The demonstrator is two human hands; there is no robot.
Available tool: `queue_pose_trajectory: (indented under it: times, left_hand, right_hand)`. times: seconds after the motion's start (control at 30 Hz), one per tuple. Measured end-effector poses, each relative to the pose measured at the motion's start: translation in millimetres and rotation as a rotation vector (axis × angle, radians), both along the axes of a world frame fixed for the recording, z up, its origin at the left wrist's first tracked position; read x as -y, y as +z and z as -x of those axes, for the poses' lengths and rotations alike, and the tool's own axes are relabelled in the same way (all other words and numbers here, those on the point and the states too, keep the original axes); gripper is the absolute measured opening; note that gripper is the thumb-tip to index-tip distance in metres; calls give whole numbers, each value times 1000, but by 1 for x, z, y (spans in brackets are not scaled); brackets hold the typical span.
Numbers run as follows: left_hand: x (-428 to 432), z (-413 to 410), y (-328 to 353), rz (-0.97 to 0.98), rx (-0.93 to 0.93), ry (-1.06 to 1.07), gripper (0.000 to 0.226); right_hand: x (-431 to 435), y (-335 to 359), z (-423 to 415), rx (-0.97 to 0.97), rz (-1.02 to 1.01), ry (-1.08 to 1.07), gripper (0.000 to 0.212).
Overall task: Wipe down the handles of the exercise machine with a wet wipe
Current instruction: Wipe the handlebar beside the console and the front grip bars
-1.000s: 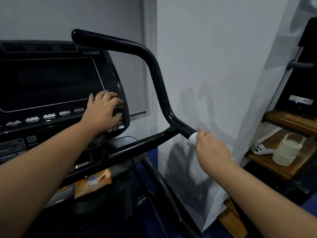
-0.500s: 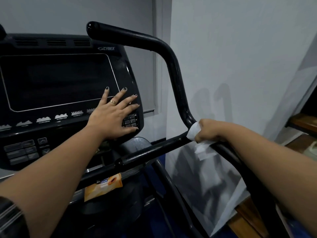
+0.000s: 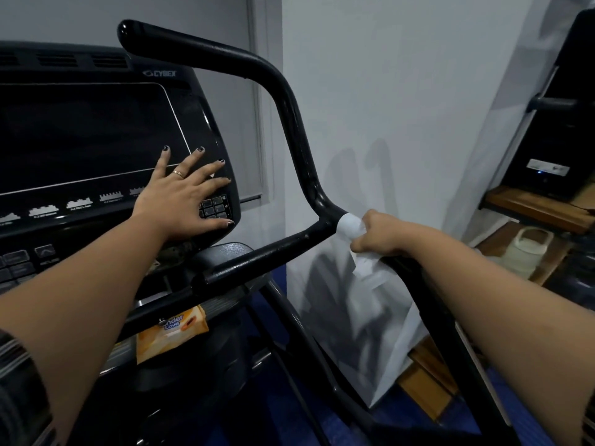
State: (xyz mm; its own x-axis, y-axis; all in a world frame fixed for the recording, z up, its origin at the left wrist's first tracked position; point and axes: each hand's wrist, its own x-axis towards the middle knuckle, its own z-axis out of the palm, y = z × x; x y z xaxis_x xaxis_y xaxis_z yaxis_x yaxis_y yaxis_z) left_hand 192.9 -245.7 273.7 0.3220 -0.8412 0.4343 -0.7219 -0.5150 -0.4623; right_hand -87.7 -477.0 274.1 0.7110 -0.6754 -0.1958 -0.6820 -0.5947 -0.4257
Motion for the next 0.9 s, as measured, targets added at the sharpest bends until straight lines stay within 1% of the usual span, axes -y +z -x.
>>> queue_pose_trajectory:
  times: [0.1,0.2,0.27,0.37,0.5,0.7,0.8,0.9]
  left_hand:
    - [0,-2,0,2,-3,0,93]
    - [0,-2,0,-1,-4,-5,94]
    - [-1,-2,-1,1,-5,-6,94]
    - [-1,-2,-1,7,-5,-9,94]
    - [0,-2,-1,6,-10,-3,94]
    - [0,-1,-1,-6,-26,5,95]
    - [0,0,-2,-1,-34,7,95]
    - [1,2,-1,-8,-43,6,96]
  right_hand:
    - [-1,-2,15,47,-64,-38,44]
    - [-3,-7,33,103,-110,-44,32]
    - [-5,-13,44,155,-101,-62,23]
    - [-8,-26,56,217,29,-111,24]
    - [-20,-50,74,366,177,-171,29]
    - [-41,-79,101,403,423,-197,25]
    - [-48,-97,105,378,544,-248,41]
    - [-48,-107,99,314,728,-248,58]
